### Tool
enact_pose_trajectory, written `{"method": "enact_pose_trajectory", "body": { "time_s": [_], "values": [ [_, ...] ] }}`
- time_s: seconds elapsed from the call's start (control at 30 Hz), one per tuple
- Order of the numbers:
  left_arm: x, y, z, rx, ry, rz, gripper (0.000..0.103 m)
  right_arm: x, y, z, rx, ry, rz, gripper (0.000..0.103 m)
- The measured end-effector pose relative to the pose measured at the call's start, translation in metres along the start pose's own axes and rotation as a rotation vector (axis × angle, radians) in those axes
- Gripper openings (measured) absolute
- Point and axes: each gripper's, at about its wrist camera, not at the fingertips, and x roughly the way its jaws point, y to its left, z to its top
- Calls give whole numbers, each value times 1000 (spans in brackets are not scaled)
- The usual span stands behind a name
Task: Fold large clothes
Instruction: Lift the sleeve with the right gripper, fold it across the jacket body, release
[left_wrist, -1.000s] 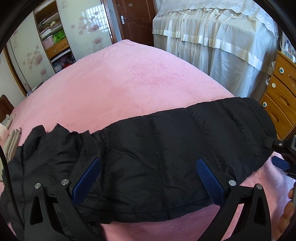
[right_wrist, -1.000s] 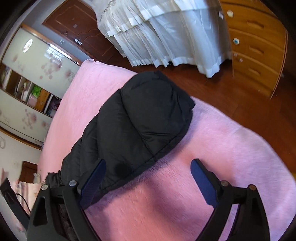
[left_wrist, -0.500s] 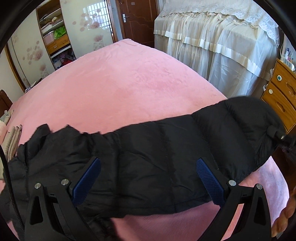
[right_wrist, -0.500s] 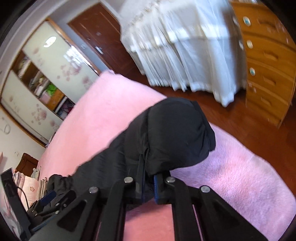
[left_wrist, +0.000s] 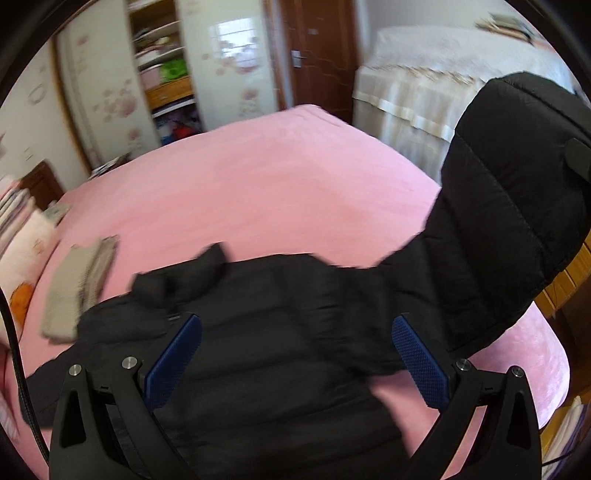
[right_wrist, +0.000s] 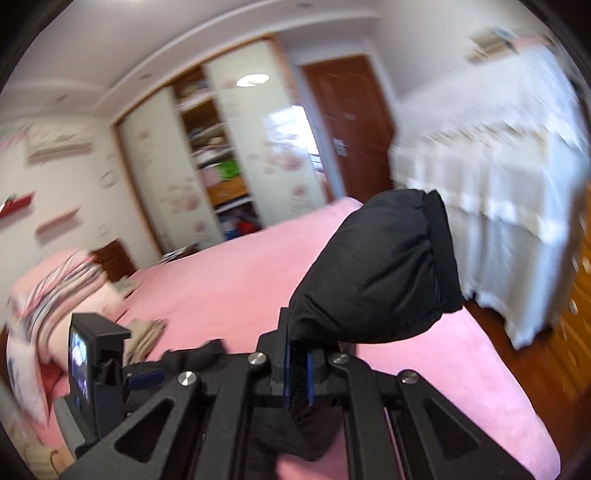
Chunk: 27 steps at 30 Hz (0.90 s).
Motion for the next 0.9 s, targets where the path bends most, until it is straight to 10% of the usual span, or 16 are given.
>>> {"method": "enact_pose_trajectory", "body": {
  "time_s": [0.27, 0.57, 0.73, 0.9],
  "values": [
    [-18, 138, -32, -146, 33, 75, 103, 53, 129, -28, -193, 94, 131, 6],
    [20, 222, -92, -227, 154, 38, 103, 133, 229, -135, -460, 338, 130, 9],
    [44, 242, -119, -288, 210, -21, 103, 154, 247, -181, -533, 435, 117, 55],
    [58, 250, -131, -335, 242, -63, 102, 138, 252, -188, -565, 434, 146, 57]
  ]
}}
